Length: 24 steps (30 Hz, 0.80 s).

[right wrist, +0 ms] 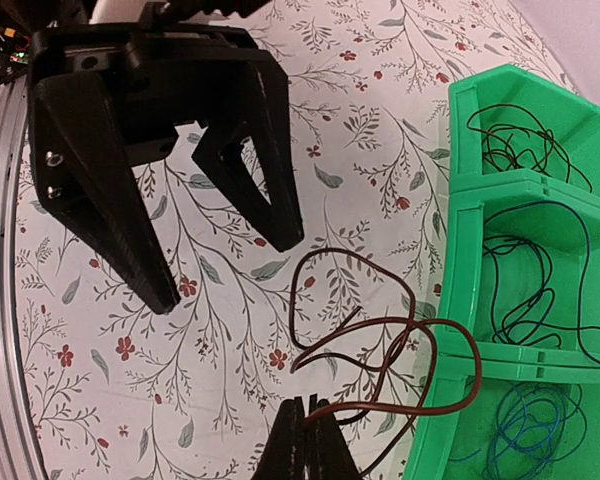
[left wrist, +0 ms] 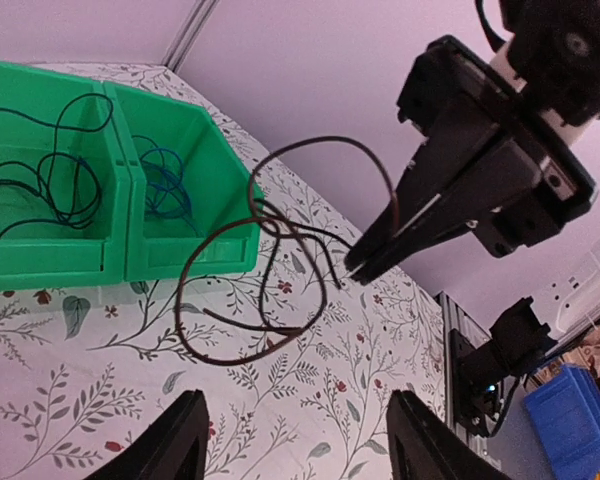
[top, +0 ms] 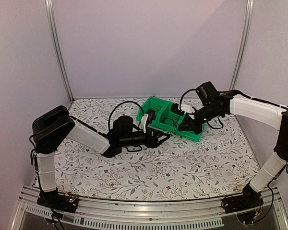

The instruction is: Untangle the cables

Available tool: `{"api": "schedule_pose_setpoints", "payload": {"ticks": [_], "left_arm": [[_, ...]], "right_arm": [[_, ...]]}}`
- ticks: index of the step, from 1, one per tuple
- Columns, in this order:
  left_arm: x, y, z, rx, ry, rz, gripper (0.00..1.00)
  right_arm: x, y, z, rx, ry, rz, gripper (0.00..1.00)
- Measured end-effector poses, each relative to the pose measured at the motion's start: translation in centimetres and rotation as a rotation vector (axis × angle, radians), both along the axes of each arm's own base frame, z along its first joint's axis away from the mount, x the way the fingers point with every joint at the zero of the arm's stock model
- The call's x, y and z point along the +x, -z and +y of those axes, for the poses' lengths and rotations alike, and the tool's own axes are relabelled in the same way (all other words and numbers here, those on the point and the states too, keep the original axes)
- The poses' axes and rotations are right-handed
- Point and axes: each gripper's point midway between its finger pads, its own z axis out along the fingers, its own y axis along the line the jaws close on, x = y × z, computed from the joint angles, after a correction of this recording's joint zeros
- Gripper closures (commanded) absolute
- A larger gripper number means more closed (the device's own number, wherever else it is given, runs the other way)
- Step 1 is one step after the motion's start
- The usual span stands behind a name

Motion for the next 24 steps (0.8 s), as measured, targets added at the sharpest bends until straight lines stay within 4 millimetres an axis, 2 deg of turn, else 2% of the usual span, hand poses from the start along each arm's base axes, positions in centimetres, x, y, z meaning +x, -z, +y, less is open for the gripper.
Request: {"api": "schedule_pose_setpoints", "payload": {"ticks": [6,9,13,14,21,24], "left_arm": [[1.9,2.5,0.8,-0.108,0.001,0.215,0.39],[2.3,2.6,0.8,-0.159,0.016,0.285,0.41],[2.7,1.6,0.2,-0.227,0.052,0.326,0.47],[2.7,1.4,0.1,-0.24,0.059,0.334,0.51],[2.8,0.8,-0.8,-0.289,0.107,0.377,0.99],[2.8,0.9,-0.7,-0.301,0.111,0.392,1.0]], "right_arm": [[-0.4,0.1,0.4,-0.009,-0.013,-0.005,1.0],[-0.6,0.2,0.7,-0.018,-0.018,-0.011,1.0],[-0.8,0.3,0.9,-0.03,-0.023,-0.019,1.0],[-0.8,0.3,1.0,-0.033,-0.024,-0.021,1.0],[-1.1,0.4,1.3,-0.047,-0.034,-0.032,1.0],[-0.9,0.4,1.2,-0.055,-0.027,-0.039,1.0]]}}
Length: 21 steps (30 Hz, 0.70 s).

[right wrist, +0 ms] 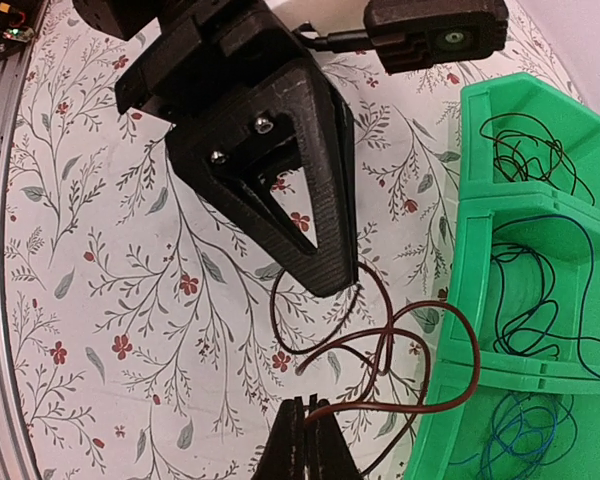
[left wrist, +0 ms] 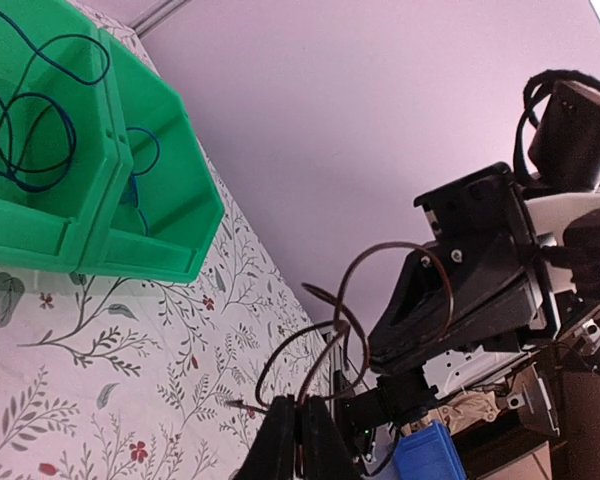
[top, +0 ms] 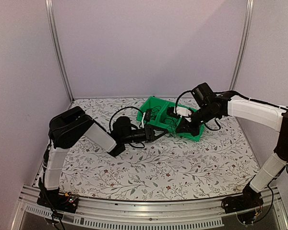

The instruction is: Untangle the cables

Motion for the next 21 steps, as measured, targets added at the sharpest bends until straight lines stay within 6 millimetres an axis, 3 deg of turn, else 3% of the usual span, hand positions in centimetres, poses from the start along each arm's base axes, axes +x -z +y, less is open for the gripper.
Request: {"api": "schedule_pose_setpoints", "payload": {"ticks": [2,5,7,11,13,15,18,21], "left_arm": [[0.0,0.3,0.5,-0.003,-0.008,0.004,1.0],[-0.2,2.4,2.3,0.039,-0.031,0.04,1.0],[-0.2,4.1,3.8,0.086,-0.058,0.065,1.0],[0.2,6.0,6.5,0.176,-0.12,0.08,1.0],[0.4,5.7,7.3,0.194,-0.143,0.059,1.0],[0.6,3.9,7.4,0.18,-0.153,0.004,1.0],[1.0,2.0,7.7,0.168,-0.177,-0.049,1.0],[1.3,1.9,8.3,0.194,-0.206,-0.066,1.0]], "right_arm": [[0.3,-0.2,-0.2,-0.006,0.01,-0.005,1.0],[1.1,-1.5,-1.0,0.0,0.033,-0.016,1.0],[2.4,-3.9,-2.0,0.033,0.067,-0.04,1.0],[5.6,-10.7,-5.1,0.128,0.159,-0.165,1.0],[6.2,-13.9,-6.8,0.171,0.195,-0.228,1.0],[6.4,-15.3,-8.1,0.192,0.221,-0.254,1.0],[6.8,-15.9,-9.6,0.207,0.261,-0.26,1.0],[7.9,-15.9,-11.8,0.208,0.332,-0.252,1.0]]}}
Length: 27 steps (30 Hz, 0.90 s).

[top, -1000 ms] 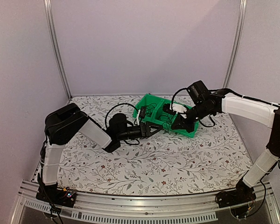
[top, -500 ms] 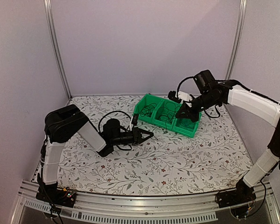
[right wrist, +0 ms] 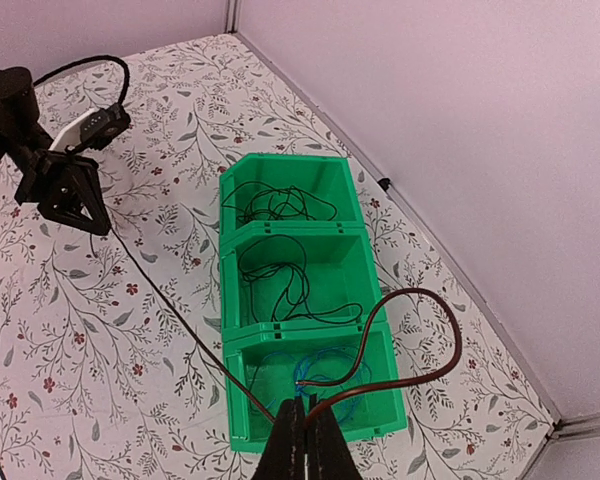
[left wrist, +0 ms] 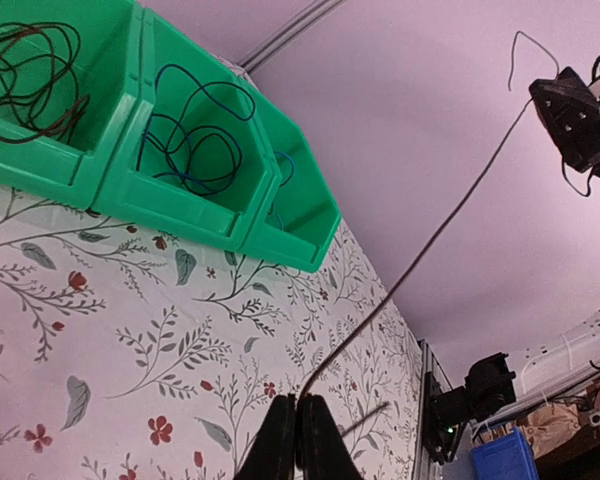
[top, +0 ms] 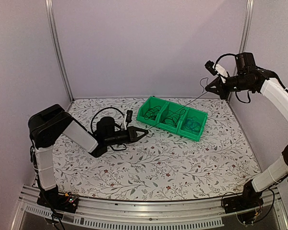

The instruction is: Untangle the cables

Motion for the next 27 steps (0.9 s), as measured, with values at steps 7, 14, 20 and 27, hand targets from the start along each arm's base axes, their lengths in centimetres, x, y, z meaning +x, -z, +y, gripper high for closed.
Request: {"api": "schedule_pose_setpoints", "payload": {"ticks": [7,14,20,27], "left_arm": [[0.6,1.8,1.7,0.127,-0.072,0.004,1.0],[2.7,-2.1,0.8,0.179,-0.09,-0.117,1.0],[5.7,-10.9,-0.8,0.126,-0.138,-0.32,1.0],[7.0,-10.6,0.3,0.209,-0.213,-0.343,0.97]], "right_arm": [[1.7,-1.3,-2.3,0.048,0.091,-0.039,1.0],[1.8,-1.0,0.0,0.126,0.03,-0.026,1.0],[3.0,3.0,5.7,0.134,-0.084,0.083,1.0],[6.1,1.4,11.1,0.161,-0.153,0.06,1.0]]}}
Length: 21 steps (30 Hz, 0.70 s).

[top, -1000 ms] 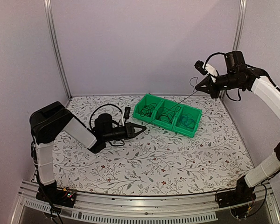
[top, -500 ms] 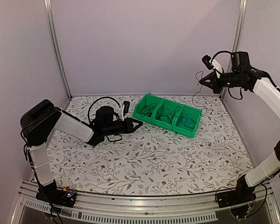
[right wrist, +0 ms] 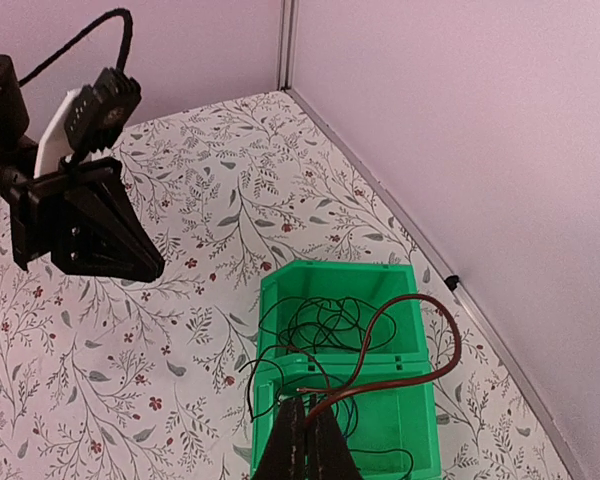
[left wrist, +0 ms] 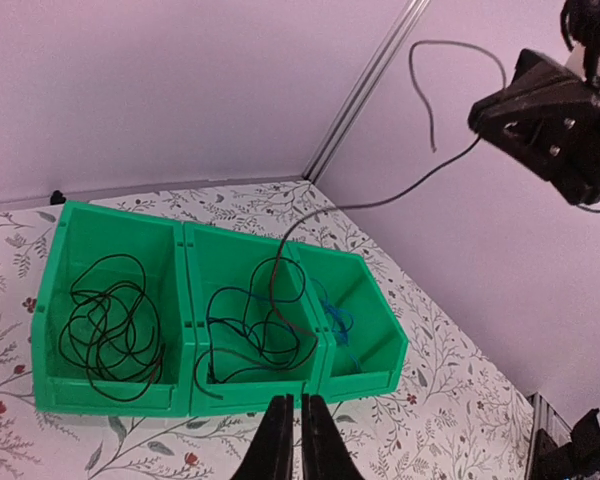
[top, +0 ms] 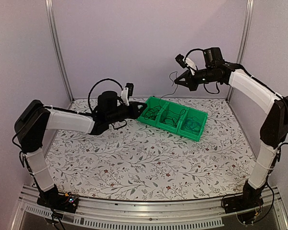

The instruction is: Untangle the cables

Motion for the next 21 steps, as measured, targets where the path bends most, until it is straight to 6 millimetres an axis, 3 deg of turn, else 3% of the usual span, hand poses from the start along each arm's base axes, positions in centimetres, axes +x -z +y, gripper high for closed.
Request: {"api": "schedule_pose_setpoints", "payload": {"ticks": [7,11,16,21], "left_arm": [[-1.9,4.2,4.3,0.115,-0.099,0.079,0.95],[-3.0,5.8,6.3,0.152,-0.135,0.109,0.94],[-4.1,6.5,7.8,0.18,-0.159,0.127,0.94],[-4.5,6.1,8.6,0.193,-0.176,0.113,0.94]], "right_arm": [[2.2,-7.2,3.3,0.095,-0.025,-0.17,1.0],[3.6,-8.5,4.4,0.125,-0.017,-0.226,1.0],[6.0,-6.3,5.6,0.115,0.003,-0.224,1.0],[8.1,-0.6,6.8,0.064,0.016,-0.146,1.0]]}}
